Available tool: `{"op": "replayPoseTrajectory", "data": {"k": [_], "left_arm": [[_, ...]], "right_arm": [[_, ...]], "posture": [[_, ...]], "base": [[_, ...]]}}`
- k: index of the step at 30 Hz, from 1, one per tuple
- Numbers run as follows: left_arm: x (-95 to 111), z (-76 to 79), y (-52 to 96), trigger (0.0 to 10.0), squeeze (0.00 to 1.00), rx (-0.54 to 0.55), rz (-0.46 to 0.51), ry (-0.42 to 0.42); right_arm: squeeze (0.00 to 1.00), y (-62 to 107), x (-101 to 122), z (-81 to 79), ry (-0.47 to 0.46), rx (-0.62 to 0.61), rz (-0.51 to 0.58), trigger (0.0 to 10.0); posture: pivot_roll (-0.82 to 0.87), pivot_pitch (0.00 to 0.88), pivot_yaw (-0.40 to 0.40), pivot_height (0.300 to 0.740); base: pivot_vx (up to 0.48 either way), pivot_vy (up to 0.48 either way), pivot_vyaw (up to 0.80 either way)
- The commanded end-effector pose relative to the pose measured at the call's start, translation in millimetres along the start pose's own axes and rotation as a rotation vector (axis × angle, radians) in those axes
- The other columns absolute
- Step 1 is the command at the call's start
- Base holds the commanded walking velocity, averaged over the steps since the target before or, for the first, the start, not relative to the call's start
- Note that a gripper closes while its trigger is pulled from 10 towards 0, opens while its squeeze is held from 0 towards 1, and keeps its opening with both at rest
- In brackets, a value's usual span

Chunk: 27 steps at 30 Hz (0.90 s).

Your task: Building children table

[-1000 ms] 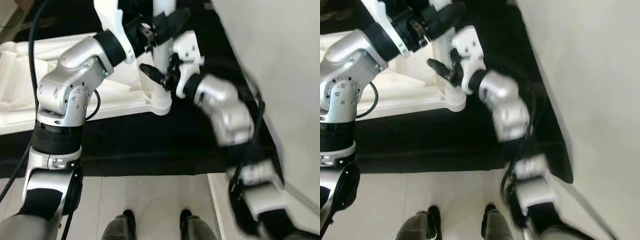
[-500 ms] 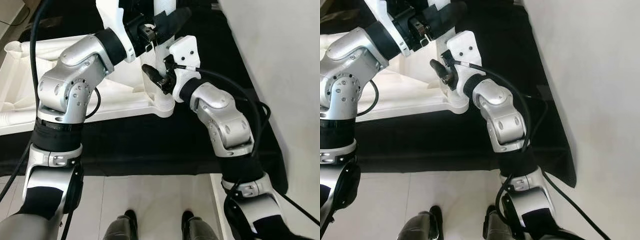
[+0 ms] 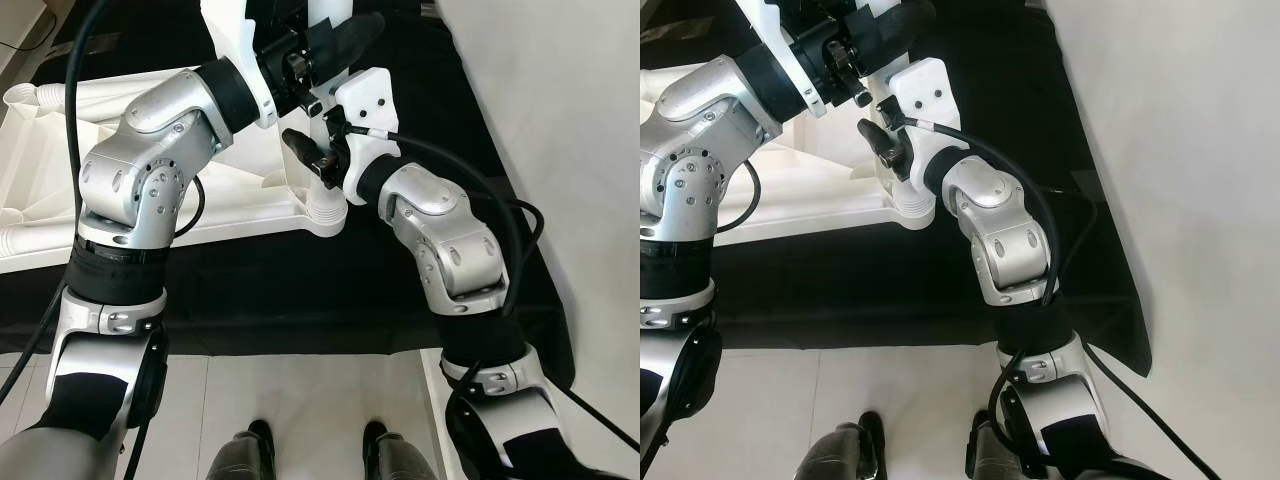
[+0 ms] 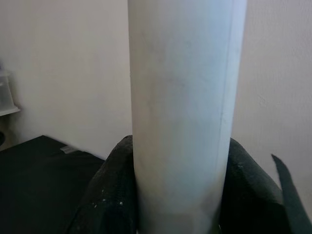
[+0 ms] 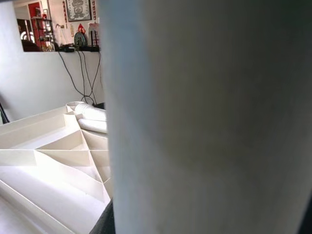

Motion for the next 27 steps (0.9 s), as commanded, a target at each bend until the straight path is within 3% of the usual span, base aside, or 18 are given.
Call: {"op": "replayPoseTrajectory", "data": {"k": [1, 2, 3, 4, 5, 8, 9, 10, 12, 15, 16, 17, 18, 27], "left_arm": [[-2, -4.7, 3.5, 0.0, 0.0, 0.016, -0.006, 0.012], [-2, -4.7, 3.5, 0.0, 0.0, 0.016, -0.006, 0.012], [-1, -4.7, 3.6, 0.0, 0.0, 0.015, -0.004, 0.013], [-1, -4.7, 3.6, 0.0, 0.0, 0.015, -0.004, 0.013], [-1, -4.9, 3.6, 0.0, 0.0, 0.015, -0.003, 0.014], [-1, -5.0, 3.6, 0.0, 0.0, 0.015, -0.003, 0.014], [-1, -5.2, 3.2, 0.0, 0.0, 0.015, -0.002, 0.015], [0, -5.3, 3.0, 0.0, 0.0, 0.016, -0.001, 0.015], [0, -5.3, 3.0, 0.0, 0.0, 0.016, -0.001, 0.015], [0, -5.3, 2.9, 0.0, 0.0, 0.016, 0.003, 0.017], [0, -5.3, 2.9, 0.0, 0.0, 0.016, 0.003, 0.017], [1, -5.6, 3.1, 0.0, 0.0, 0.016, 0.003, 0.017], [1, -5.9, 3.1, 0.0, 0.0, 0.016, 0.003, 0.017], [3, -5.2, 0.9, 0.0, 0.0, 0.009, 0.006, 0.02]], "right_arm": [[0.0, 1.4, -40, 10.8, -0.045, -0.043, -0.155, 1.1], [0.0, 1.4, -40, 10.8, -0.045, -0.043, -0.155, 1.1], [0.0, -1.1, -28, 2.4, -0.042, 0.015, -0.107, 10.0], [0.0, -1.1, -28, 2.4, -0.042, 0.015, -0.107, 10.0], [0.79, -3.0, -17, -7.3, -0.042, 0.095, -0.062, 10.0], [0.79, -3.7, -9, -13.5, -0.04, 0.149, -0.033, 10.0], [1.0, -4.1, 0, -20.1, -0.042, 0.241, -0.011, 10.0], [1.0, -3.8, 6, -23.7, -0.038, 0.32, -0.007, 10.0], [1.0, -3.8, 6, -23.7, -0.038, 0.32, -0.007, 10.0], [1.0, 6.7, 14, -28.3, 0.062, 0.618, -0.041, 10.0], [1.0, 6.7, 14, -28.3, 0.062, 0.618, -0.041, 10.0], [0.95, 11.7, 14, -30.0, 0.095, 0.698, -0.054, 10.0], [0.0, 12.7, 14, -28.5, 0.131, 0.733, -0.063, 10.0], [0.0, 6.7, 31, -22.4, 0.164, 0.862, -0.066, 10.0]], "posture": [[-0.02, 0.29, 0.014, 0.74], [-0.02, 0.29, 0.014, 0.74], [-0.02, 0.29, 0.014, 0.74], [-0.02, 0.29, 0.014, 0.74], [-0.02, 0.288, 0.015, 0.74], [-0.02, 0.288, 0.015, 0.74], [-0.02, 0.288, 0.015, 0.74], [-0.02, 0.288, 0.015, 0.74], [-0.02, 0.288, 0.015, 0.74], [-0.01, 0.292, 0.019, 0.74], [-0.01, 0.292, 0.019, 0.74], [-0.01, 0.291, 0.022, 0.74], [0.0, 0.294, 0.025, 0.74], [0.02, 0.301, 0.031, 0.74]], "base": [[0.0, 0.0, 0.0], [0.0, 0.0, 0.0], [0.0, 0.0, 0.0], [0.0, 0.0, 0.0], [0.0, 0.0, 0.0], [0.0, 0.0, 0.0], [0.0, 0.0, 0.0], [0.0, 0.0, 0.0], [0.0, 0.0, 0.0], [0.0, 0.0, 0.0], [0.0, 0.0, 0.0], [0.0, 0.0, 0.0], [0.0, 0.0, 0.0], [0.0, 0.0, 0.0]]}}
Point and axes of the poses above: a point about 5 cm out from each wrist's last joint towards the gripper, its own y axis pointing back from the gripper into the wrist, its own x axis along the axis of the wrist's last joint, z = x × y, the point moved 5 cm from there along -y, pointing out of the wrist towards the gripper, and after that the axes turned 15 degrees about -y, right-handed, at the moved point
